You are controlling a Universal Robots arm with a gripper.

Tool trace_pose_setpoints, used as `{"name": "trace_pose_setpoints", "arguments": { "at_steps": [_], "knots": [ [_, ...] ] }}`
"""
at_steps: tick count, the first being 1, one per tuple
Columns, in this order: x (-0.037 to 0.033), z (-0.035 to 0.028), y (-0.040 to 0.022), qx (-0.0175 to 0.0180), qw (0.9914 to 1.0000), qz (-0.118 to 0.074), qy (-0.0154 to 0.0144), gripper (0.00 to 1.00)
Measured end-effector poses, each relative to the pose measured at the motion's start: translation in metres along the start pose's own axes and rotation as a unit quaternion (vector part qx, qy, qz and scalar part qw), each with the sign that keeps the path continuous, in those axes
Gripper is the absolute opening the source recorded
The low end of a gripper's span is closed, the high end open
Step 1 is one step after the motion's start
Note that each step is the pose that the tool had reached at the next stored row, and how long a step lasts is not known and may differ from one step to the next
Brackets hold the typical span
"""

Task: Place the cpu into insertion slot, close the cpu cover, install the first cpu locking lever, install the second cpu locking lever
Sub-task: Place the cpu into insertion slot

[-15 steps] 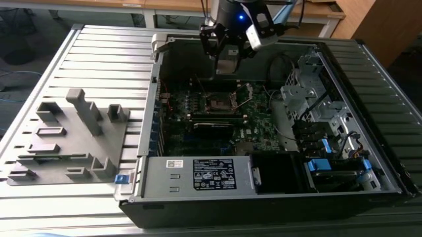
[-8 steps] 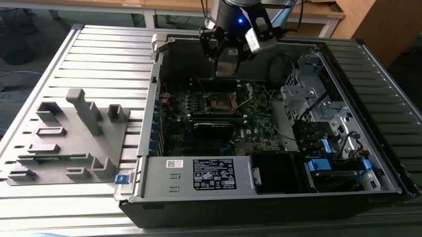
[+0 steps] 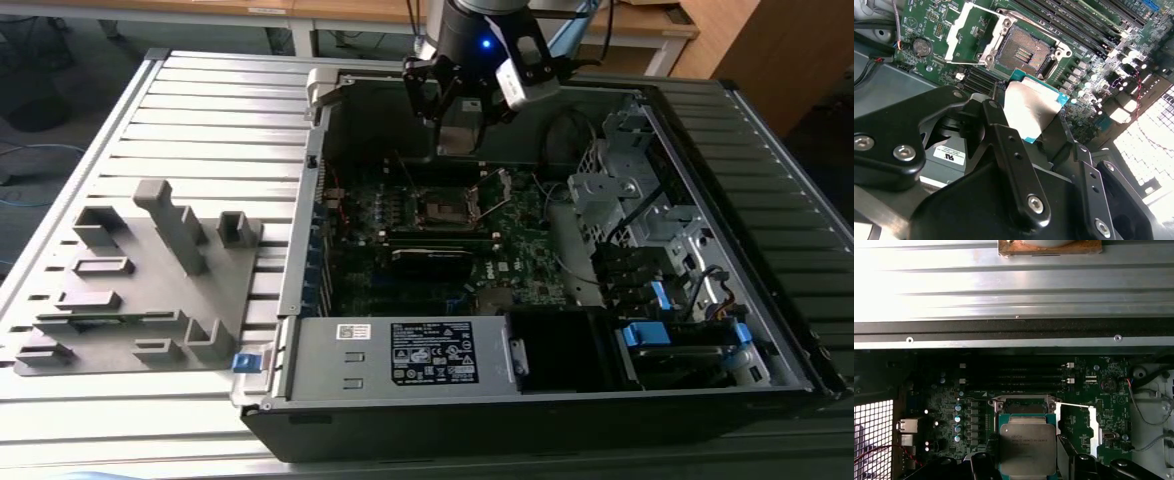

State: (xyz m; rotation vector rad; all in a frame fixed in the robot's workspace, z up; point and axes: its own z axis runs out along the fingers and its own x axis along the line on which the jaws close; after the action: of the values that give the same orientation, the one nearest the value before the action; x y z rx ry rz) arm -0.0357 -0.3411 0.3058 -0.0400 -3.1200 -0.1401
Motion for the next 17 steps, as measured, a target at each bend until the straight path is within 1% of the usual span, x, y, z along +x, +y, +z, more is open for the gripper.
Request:
{"name": "trace_pose_setpoints", "arguments": {
  "at_steps": [6,8,17],
  "knots": [
    [0.0000,0.0003,0.0000,0.0000,1.00000,0.000,0.0000,0.54],
    [0.0000,0.0015,-0.0001,-0.0002,1.00000,0.000,-0.0001,0.54],
    [-0.0003,0.0171,-0.0015,0.0000,1.00000,0.000,0.0000,0.54]
  ]
}}
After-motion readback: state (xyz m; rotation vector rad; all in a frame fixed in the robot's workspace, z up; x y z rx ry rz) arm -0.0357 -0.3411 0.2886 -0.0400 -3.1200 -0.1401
